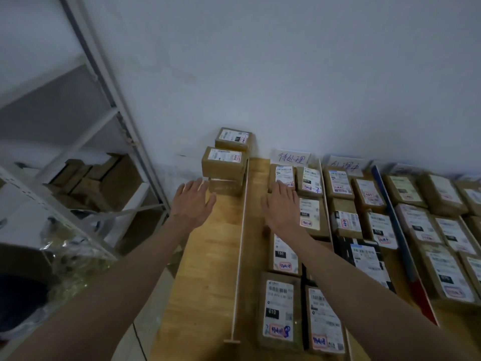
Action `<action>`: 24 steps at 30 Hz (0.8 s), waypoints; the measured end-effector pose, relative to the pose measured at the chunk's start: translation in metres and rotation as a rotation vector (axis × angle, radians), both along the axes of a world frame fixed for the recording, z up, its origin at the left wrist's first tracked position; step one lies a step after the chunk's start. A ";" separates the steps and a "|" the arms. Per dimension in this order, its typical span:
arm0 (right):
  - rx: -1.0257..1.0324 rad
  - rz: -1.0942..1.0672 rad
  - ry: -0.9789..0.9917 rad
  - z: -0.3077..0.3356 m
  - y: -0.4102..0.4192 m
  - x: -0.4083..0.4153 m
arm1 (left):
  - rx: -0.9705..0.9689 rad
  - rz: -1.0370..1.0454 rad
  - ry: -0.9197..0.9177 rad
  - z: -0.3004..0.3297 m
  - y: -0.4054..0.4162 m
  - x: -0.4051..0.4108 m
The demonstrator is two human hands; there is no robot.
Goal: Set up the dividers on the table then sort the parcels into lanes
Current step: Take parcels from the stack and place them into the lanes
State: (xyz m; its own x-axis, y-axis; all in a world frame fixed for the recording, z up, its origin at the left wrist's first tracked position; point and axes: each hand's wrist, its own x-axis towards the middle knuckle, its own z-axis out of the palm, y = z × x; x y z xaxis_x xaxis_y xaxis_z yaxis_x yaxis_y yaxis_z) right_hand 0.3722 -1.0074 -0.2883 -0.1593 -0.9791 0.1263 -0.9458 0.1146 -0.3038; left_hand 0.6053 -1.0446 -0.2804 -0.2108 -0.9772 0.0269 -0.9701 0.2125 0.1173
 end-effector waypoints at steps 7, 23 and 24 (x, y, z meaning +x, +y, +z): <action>0.042 -0.044 -0.044 -0.005 -0.082 0.030 | 0.026 -0.029 0.018 -0.004 -0.098 0.032; 0.252 -0.085 -0.353 -0.074 -0.227 0.050 | 0.225 0.062 0.207 -0.085 -0.232 0.014; 0.267 -0.085 -0.419 -0.076 -0.230 0.050 | 0.255 0.093 0.275 -0.089 -0.234 0.011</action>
State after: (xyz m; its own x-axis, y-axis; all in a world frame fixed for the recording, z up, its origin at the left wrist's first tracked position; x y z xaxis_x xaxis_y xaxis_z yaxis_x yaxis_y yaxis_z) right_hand 0.4220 -1.2376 -0.3642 -0.2236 -0.9498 -0.2189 -0.7327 0.3119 -0.6048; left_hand 0.6159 -1.2781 -0.3696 -0.1398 -0.9744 -0.1759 -0.9089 0.0558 0.4134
